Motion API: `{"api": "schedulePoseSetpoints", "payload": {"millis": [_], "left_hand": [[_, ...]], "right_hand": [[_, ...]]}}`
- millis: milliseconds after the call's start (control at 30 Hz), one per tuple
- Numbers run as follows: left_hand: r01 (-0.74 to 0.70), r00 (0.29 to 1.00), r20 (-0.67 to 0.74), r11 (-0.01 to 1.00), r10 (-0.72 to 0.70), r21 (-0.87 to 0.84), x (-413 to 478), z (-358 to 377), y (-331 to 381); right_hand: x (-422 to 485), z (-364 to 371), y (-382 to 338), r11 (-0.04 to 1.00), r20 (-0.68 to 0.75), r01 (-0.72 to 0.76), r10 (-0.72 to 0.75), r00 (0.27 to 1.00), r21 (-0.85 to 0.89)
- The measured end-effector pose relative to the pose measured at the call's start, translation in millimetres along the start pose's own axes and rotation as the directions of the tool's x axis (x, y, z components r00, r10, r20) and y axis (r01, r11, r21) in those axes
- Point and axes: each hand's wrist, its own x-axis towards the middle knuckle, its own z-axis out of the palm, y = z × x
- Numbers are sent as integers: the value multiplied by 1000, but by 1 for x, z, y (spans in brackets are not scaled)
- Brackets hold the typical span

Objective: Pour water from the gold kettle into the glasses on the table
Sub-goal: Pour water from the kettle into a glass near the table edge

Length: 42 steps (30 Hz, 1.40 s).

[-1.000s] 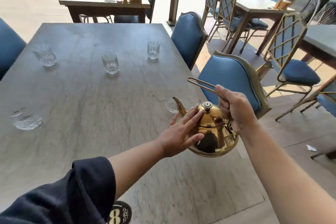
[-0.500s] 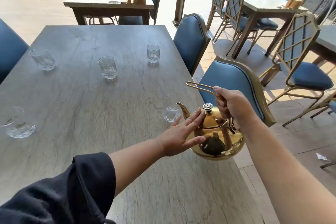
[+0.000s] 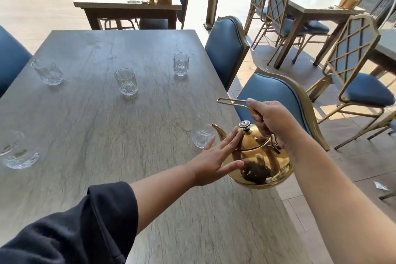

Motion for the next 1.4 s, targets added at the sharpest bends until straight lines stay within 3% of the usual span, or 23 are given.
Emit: {"api": "schedulePoseSetpoints", "payload": {"millis": [1400], "left_hand": [[-5, 1000, -26, 998, 3, -59, 0, 6, -2]], "right_hand": [[2, 7, -12, 993, -20, -44, 42, 999, -108]]}}
